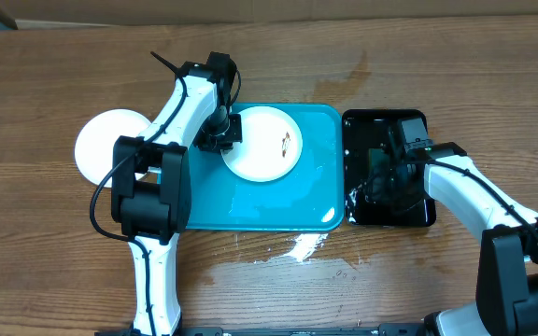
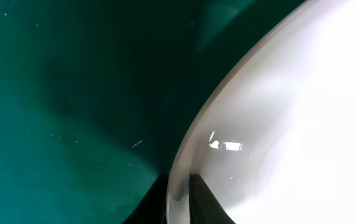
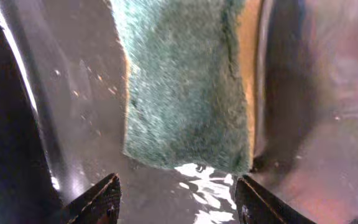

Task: Clean dirty plates on tray and stack at the side
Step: 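Grasp the green sponge in the black tray with the right gripper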

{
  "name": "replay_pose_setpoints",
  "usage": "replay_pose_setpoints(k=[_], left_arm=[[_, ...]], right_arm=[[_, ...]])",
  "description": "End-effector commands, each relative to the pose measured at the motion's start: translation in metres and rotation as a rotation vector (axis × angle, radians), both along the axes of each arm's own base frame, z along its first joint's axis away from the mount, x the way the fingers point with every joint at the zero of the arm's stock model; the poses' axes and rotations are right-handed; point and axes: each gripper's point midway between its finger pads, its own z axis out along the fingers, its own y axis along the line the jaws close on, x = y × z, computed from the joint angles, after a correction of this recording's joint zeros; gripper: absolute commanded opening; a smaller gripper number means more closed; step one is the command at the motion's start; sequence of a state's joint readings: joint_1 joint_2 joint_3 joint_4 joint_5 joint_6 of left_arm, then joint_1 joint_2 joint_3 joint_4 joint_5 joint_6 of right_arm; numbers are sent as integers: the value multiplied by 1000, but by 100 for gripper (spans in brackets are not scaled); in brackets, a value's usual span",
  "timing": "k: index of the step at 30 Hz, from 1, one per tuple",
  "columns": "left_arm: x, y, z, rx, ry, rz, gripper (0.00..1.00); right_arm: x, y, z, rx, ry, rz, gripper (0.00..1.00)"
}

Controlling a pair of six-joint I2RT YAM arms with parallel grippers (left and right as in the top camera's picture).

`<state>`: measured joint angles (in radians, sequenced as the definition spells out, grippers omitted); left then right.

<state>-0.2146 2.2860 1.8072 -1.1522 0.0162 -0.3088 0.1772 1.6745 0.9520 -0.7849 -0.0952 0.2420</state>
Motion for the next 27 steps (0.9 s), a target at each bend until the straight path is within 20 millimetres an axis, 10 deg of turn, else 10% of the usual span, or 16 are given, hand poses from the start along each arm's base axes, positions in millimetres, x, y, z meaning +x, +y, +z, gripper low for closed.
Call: replay_pose_setpoints(k=[1,15,27], left_arm=[[-1,12,-8,52,9,5,13],[0,11,-8,51,6,6,14],[0,11,-8,51,6,5,16]], right_arm=[[20,-5,18,-32,-80,-5,62],[62,-3,29,-27,-256,-42,71],[66,-13,-14,-89,-217,-76,57]])
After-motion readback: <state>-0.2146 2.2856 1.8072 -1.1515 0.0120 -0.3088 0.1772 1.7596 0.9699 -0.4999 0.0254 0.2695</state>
